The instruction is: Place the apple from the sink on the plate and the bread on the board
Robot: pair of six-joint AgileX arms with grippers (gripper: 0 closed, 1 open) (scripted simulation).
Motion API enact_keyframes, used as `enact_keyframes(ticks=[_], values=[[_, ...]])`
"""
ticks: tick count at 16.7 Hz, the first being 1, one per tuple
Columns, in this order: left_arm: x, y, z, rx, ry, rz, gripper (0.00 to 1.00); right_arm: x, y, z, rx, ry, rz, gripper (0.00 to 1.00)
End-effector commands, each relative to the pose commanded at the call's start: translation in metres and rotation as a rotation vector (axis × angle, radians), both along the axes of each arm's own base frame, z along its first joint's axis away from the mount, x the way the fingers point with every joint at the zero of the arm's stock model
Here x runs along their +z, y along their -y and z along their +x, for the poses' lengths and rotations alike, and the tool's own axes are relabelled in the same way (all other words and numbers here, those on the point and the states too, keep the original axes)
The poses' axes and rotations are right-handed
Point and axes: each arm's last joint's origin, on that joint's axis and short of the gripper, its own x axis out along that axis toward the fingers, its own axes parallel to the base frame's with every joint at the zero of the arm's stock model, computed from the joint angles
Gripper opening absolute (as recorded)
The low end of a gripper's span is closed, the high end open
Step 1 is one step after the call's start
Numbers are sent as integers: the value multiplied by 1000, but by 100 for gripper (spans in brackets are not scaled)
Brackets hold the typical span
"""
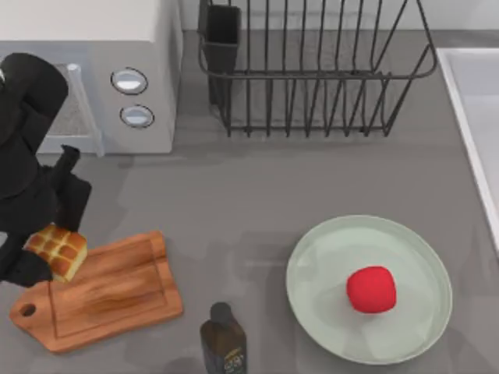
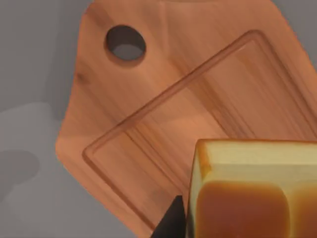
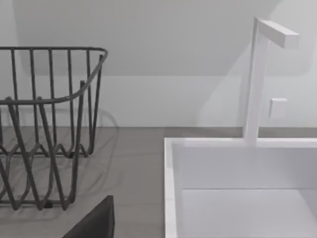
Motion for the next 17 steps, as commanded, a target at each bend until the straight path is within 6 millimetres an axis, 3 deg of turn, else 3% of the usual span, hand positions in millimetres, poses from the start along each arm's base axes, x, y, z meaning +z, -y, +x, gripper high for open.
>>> enact_keyframes(ticks=[3,7,17], values=[[-3,10,-3,201,-8,-8,0,0,0,0,0,0,0,100],[-5,17,-4,346,-17,-11,0,0,0,0,0,0,0,100],[-5,17,-4,364,-10,-15,0,0,0,0,0,0,0,100]])
